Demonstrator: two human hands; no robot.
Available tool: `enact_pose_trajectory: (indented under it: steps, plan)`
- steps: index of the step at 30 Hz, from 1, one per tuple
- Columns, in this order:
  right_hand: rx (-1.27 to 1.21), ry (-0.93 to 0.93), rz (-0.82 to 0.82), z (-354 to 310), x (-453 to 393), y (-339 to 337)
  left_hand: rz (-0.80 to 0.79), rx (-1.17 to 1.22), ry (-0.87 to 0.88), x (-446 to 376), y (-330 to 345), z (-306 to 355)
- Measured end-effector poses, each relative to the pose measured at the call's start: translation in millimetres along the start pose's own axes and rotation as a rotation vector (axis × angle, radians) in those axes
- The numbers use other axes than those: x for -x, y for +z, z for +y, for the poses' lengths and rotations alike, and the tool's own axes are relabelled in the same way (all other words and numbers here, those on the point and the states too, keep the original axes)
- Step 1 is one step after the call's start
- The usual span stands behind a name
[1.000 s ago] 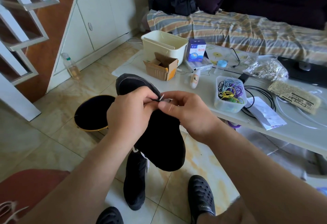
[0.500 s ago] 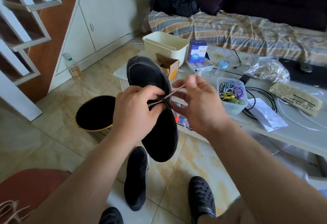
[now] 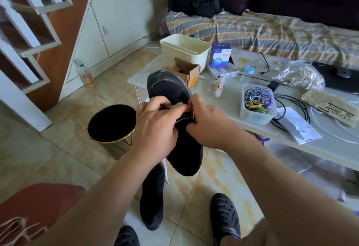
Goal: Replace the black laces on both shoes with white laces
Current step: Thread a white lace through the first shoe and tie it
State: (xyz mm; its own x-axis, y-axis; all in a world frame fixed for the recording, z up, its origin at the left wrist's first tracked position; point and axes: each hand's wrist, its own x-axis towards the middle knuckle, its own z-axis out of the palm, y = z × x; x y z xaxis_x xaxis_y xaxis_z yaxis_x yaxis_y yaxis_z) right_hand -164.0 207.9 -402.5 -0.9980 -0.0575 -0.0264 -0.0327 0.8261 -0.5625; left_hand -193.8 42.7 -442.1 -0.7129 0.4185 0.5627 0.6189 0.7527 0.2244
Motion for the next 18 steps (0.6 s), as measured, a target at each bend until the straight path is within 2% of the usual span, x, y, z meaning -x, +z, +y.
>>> enact_pose_trajectory:
  steps: [3, 5, 7, 9, 12, 14, 18]
  plan:
    - [-0.307, 0.147, 0.189, 0.7, -6.0, 7.2, -0.060, 0.051, -0.056, 1.0, 1.7, -3.2]
    - [-0.588, 0.281, 0.250, 2.4, -11.2, 7.1, -0.024, 0.071, -0.171, 3.8, 4.9, -4.2]
    - [-0.816, 0.375, 0.251, 6.1, -13.9, 5.6, 0.102, 0.154, -0.376, 3.7, 12.1, -8.8]
    - [-0.932, 0.408, 0.222, 8.6, -12.4, 7.1, 0.132, 0.333, -0.605, 3.7, 19.4, -19.1]
    - [-1.023, 0.376, 0.191, 7.7, -6.4, 9.3, -0.065, 0.727, -0.952, 0.3, 22.2, -27.7]
    - [-0.891, 0.334, 0.186, 6.8, -3.3, 6.4, -0.098, 0.705, -0.931, -0.8, 21.3, -28.4]
    - [-0.138, 0.215, 0.107, 22.0, -0.6, -9.7, 0.030, 0.567, -0.896, -6.8, 14.8, -42.2]
